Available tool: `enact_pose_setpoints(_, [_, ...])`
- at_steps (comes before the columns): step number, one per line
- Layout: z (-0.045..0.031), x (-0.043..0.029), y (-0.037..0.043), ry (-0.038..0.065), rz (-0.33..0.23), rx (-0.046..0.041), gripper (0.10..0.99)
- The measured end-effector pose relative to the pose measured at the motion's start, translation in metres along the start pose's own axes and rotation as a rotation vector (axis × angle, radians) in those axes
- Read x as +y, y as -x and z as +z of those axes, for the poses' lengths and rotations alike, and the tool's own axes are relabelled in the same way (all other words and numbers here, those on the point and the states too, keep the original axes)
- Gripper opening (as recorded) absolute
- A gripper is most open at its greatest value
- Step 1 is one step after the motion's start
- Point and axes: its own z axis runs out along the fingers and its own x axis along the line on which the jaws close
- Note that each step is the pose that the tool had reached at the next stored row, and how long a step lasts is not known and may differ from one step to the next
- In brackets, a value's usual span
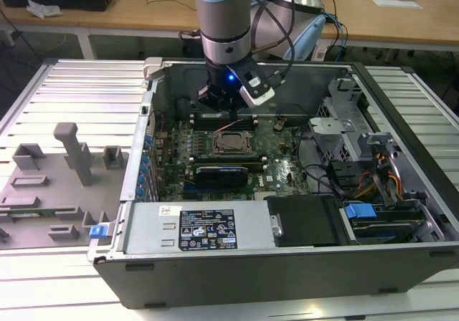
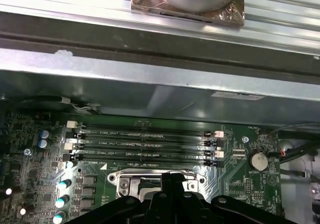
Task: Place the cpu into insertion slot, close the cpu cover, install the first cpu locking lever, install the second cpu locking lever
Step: 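Install the first cpu locking lever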
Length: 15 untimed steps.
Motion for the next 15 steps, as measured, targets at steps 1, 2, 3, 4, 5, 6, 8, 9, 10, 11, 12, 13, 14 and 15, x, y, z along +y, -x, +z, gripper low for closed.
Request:
enact_pose_setpoints(1, [0.003,0.002,0.0,-0.002,0.004,-0.0008,0.106])
enact_pose_setpoints(2, [0.0048,0.0031,0.0,-0.004,0.008,-0.0017,0.106])
enact_pose_setpoints(3, [0.0067,0.0041,-0.0001,-0.005,0.014,-0.0026,0.106])
enact_pose_setpoints(4, [0.0075,0.0045,-0.0002,-0.006,0.017,-0.0032,0.106])
enact_pose_setpoints(5, [0.0082,0.005,-0.0002,-0.007,0.02,-0.0039,0.106])
enact_pose_setpoints(6, [0.0093,0.0057,0.0,-0.008,0.026,-0.0051,0.106])
enact_pose_setpoints(8, [0.0115,0.0059,0.0003,-0.009,0.034,-0.0067,0.106])
enact_pose_setpoints(9, [0.0121,0.0059,0.0004,-0.01,0.037,-0.0071,0.106])
enact_pose_setpoints(10, [0.0126,0.0059,0.0005,-0.011,0.039,-0.0074,0.106])
enact_pose_setpoints(11, [0.0126,0.0058,0.0005,-0.011,0.039,-0.0074,0.106])
enact_pose_setpoints(12, [0.0126,0.0058,0.0005,-0.011,0.039,-0.0074,0.106])
enact_pose_setpoints(13, [0.0127,0.0058,0.0005,-0.011,0.039,-0.0076,0.106])
enact_pose_setpoints(14, [0.0131,0.0058,-0.0004,-0.011,0.037,-0.0166,0.106])
enact_pose_setpoints(15, [0.0133,0.0058,-0.0011,-0.011,0.035,-0.0255,0.106])
